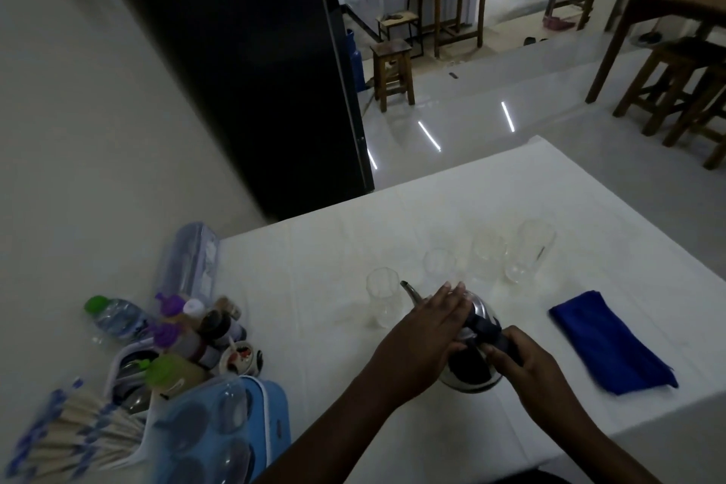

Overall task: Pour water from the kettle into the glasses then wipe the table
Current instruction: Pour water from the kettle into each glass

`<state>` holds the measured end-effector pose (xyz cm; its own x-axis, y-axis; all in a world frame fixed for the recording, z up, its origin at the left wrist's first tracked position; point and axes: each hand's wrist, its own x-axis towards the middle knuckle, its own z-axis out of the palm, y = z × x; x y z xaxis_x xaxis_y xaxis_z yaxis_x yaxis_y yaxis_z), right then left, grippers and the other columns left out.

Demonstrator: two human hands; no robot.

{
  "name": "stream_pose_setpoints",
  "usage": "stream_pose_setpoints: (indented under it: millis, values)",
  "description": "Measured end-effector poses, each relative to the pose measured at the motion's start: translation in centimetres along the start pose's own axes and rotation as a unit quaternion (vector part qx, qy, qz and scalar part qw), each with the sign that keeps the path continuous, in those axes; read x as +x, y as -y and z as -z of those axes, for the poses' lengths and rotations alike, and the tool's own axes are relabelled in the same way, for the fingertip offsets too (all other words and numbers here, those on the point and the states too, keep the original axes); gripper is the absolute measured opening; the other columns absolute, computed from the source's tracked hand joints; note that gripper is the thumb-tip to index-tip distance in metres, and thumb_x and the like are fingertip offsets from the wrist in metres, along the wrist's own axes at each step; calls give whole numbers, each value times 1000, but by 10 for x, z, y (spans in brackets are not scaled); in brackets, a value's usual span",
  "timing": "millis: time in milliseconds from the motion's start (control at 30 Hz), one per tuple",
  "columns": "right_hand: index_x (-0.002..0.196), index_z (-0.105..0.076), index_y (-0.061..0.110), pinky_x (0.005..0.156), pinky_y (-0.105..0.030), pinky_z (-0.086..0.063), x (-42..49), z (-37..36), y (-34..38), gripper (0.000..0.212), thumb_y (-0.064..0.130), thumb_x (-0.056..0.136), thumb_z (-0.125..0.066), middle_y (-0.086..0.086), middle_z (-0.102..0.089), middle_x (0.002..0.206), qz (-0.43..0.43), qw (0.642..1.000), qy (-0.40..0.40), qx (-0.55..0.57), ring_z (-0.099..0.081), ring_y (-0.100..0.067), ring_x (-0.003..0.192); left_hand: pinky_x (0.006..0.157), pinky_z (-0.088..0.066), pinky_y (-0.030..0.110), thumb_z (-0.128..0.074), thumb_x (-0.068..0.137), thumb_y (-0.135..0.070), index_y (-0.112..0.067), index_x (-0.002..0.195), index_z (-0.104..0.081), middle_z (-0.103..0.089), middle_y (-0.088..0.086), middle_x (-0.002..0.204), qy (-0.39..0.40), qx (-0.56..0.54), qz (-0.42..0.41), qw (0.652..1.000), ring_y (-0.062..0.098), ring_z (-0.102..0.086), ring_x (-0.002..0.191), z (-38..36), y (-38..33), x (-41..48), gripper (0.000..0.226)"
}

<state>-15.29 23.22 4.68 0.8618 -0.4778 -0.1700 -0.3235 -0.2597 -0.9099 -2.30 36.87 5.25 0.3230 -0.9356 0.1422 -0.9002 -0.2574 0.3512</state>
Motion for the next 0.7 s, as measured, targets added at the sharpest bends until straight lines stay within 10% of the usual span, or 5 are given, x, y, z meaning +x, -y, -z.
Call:
stream_pose_setpoints:
  millis: [700]
  values:
    - [68,-50,26,51,-19,-39,31,-13,14,22,21,87,-59,1,-54,60,7,997,24,-77,-52,-5,57,112,-12,26,-39,94,-31,-6,147,-19,-18,11,156,-17,-52,33,998,14,-3,142,-7,36,1,62]
